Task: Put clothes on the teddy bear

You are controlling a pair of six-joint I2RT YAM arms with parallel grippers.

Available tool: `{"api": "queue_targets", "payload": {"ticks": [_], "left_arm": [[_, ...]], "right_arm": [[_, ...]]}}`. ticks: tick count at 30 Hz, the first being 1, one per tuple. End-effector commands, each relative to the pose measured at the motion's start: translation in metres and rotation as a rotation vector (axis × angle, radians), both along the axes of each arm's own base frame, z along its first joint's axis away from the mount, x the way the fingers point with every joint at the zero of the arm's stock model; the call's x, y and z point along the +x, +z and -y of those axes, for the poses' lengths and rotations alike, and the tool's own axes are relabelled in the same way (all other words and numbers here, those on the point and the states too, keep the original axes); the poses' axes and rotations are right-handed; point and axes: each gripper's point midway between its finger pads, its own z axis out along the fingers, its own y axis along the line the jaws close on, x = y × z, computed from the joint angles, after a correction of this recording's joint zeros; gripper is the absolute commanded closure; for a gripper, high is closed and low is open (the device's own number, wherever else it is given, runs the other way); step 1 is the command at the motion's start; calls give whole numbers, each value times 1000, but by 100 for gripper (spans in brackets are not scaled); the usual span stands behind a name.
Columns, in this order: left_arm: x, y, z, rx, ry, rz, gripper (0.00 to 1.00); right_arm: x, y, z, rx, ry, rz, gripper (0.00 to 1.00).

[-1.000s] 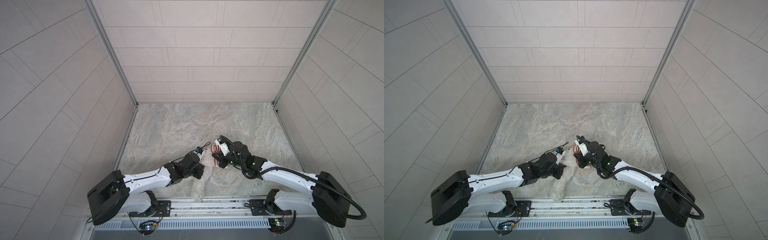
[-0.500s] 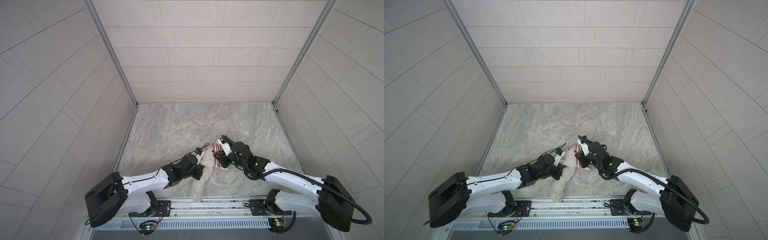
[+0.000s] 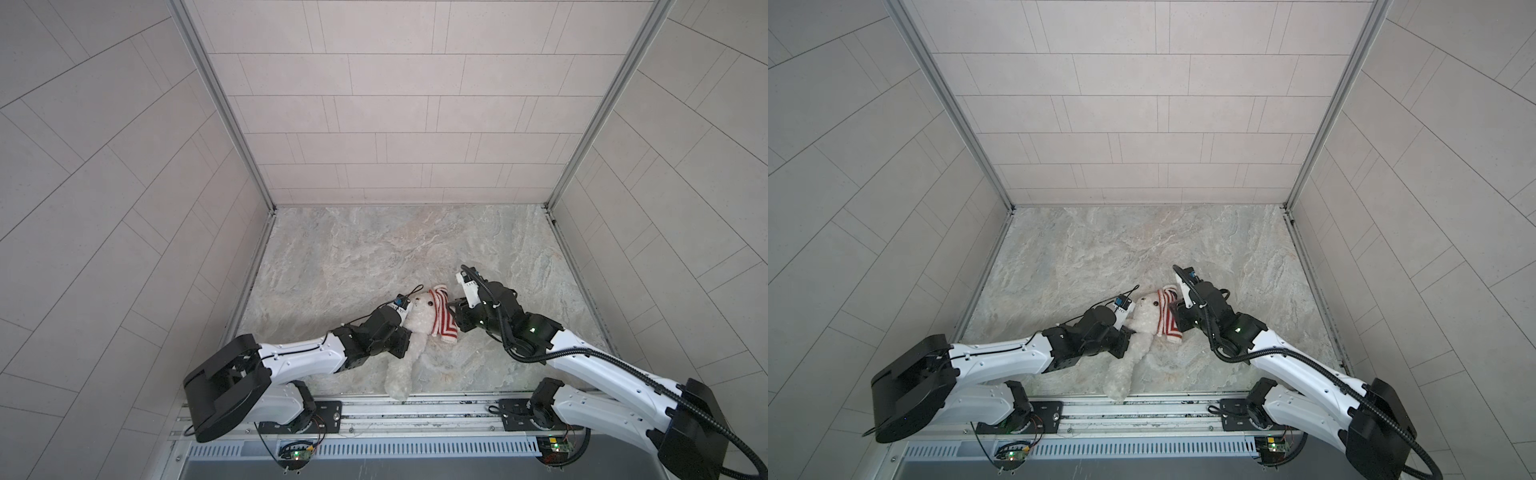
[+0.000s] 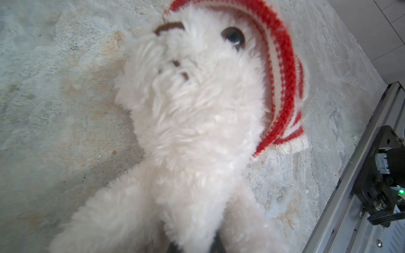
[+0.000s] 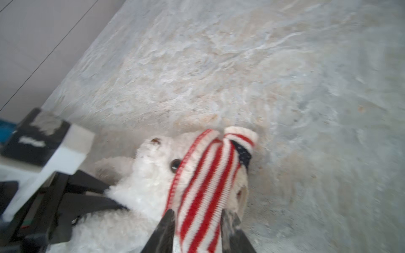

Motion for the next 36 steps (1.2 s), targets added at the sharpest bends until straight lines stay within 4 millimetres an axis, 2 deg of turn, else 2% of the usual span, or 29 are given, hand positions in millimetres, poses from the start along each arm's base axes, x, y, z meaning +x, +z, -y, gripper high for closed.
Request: {"api": "queue_targets", "payload": {"ticks": [1,4,7,12,20,27,36], "left_arm": [[-4,-15,-8,72,-9,-15,100],[-3,-17,-7,78,-11,-17,100],[-3,-17,-7,76,-12,-17,100],[-4,-16,-8,74,-14,-14,100],[-5,-14,-7,62,-18,-9,100],[-5,-12,-6,50,-26,-6,100],[-6,-7,-5,37,-39,8,100]], "right_arm": [[-2,-26,41,-11,-157,-117,65],[3,-37,55,21,-206,-143,67],[8,-48,55,22,-203,-173,67],[15,-73,40,72,-174,-269,69],[11,-88,11,144,-48,-363,66],[1,-73,-25,260,122,-391,61],[-2,-42,-39,364,184,-328,51]]}}
